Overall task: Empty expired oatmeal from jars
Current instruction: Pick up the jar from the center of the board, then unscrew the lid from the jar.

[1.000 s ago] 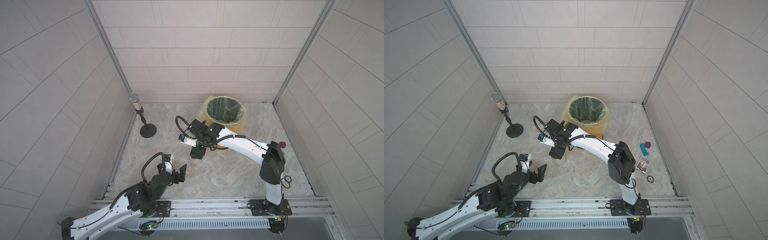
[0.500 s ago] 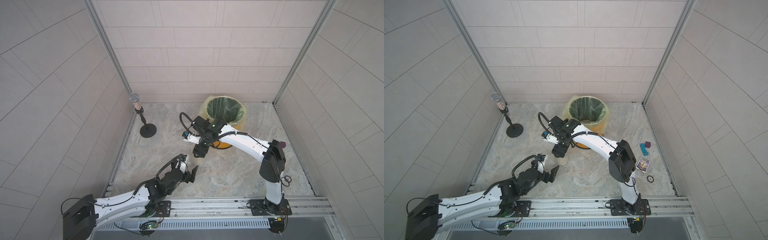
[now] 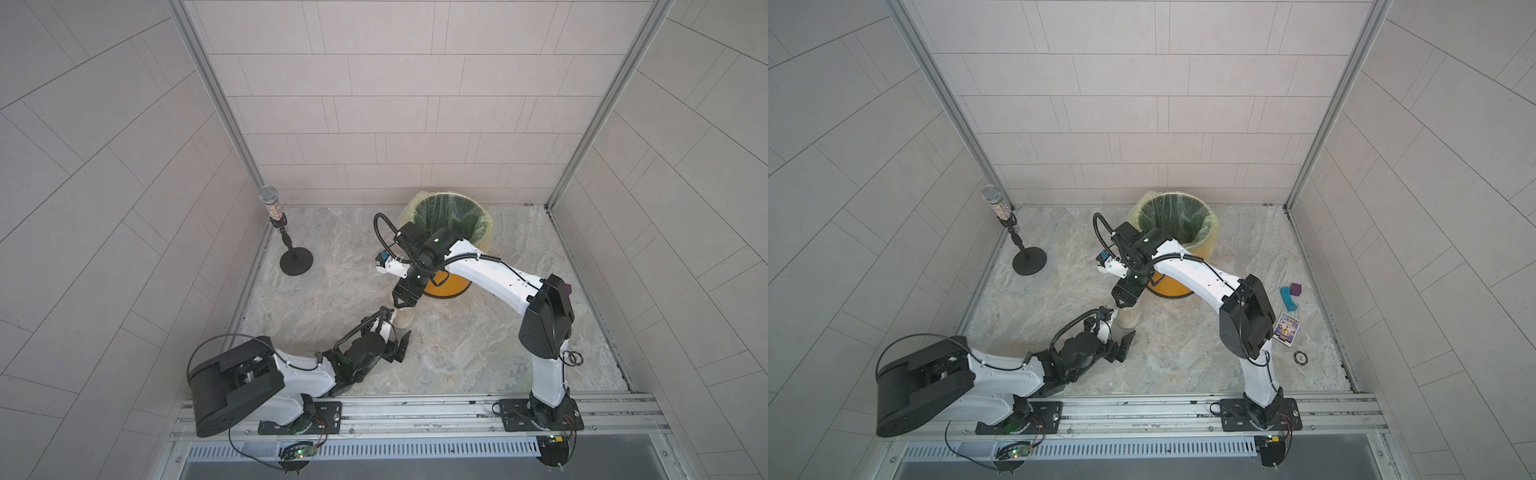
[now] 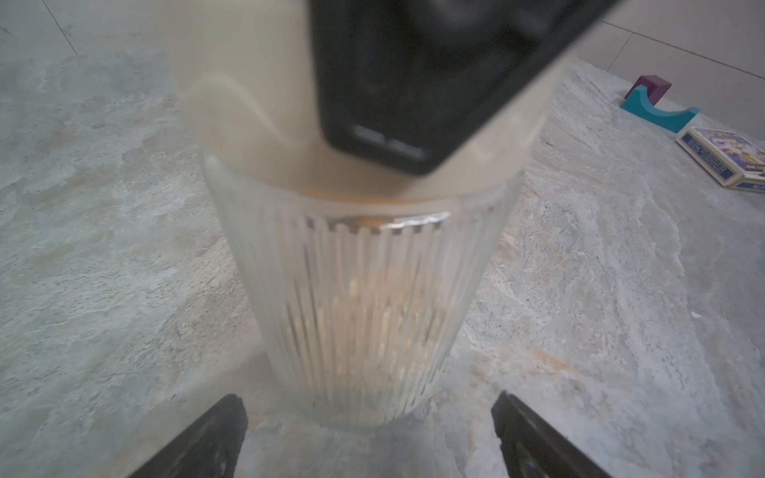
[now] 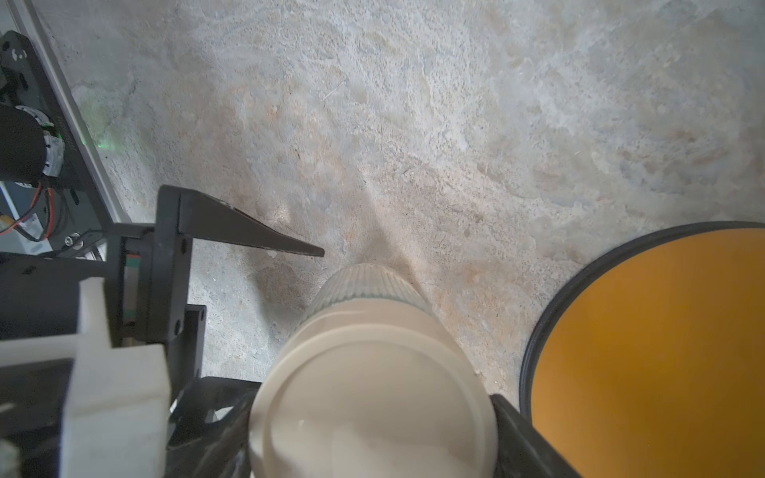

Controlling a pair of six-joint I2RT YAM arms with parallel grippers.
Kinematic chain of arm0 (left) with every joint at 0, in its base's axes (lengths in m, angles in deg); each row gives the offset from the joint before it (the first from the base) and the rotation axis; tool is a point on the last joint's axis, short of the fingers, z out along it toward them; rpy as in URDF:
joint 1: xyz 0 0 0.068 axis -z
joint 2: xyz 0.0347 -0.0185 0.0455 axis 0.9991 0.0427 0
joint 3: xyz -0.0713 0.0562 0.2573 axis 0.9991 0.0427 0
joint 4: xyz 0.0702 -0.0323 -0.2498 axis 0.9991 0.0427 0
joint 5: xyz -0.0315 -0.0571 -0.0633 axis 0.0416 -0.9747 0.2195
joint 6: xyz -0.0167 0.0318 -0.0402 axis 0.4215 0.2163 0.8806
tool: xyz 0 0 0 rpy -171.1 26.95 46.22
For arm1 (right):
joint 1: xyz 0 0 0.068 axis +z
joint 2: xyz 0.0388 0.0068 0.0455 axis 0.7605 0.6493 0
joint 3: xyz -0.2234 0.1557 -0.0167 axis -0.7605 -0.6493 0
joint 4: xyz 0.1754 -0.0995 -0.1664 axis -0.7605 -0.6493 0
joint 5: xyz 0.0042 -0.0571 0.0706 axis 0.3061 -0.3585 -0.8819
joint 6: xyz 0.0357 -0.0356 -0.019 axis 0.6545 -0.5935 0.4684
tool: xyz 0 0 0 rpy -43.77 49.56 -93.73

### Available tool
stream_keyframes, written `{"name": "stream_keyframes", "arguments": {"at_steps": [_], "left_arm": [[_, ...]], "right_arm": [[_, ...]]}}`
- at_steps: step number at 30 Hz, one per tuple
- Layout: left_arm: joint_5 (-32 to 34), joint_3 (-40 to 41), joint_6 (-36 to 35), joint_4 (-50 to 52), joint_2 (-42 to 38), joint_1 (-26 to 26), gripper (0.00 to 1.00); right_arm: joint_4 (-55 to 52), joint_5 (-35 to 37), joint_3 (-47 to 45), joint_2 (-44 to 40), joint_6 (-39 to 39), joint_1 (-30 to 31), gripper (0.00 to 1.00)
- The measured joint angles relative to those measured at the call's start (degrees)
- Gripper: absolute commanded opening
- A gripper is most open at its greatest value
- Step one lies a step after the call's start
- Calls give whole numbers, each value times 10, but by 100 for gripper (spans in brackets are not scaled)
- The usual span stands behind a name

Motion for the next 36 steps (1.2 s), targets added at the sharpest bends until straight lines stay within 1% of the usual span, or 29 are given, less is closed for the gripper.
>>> {"name": "stream_keyframes", "arguments": {"at_steps": [4, 6, 10, 14, 23, 29, 32, 36], "left_arm": [[6, -7, 0, -103, 79, 0, 100], [10, -11, 0, -135, 106, 0, 99], [20, -15, -2, -193, 141, 0, 97], [31, -15, -10, -237, 158, 0, 96], [36, -16, -17, -272, 188, 0, 91], [44, -16, -23, -275, 186, 0, 92], [47, -16, -25, -276, 181, 0, 89], [50, -12, -33, -278, 176, 1, 75]], "right_arm": [[-6, -9, 0, 0, 5, -3, 46], [-9, -9, 0, 0, 7, -5, 46], [-13, -16, 0, 0, 9, -10, 46], [-15, -29, 0, 0, 12, -14, 46], [-19, -42, 0, 0, 12, -21, 46], [-19, -54, 0, 0, 12, -25, 46], [-21, -62, 0, 0, 12, -27, 46], [-22, -75, 0, 0, 14, -31, 46]]}}
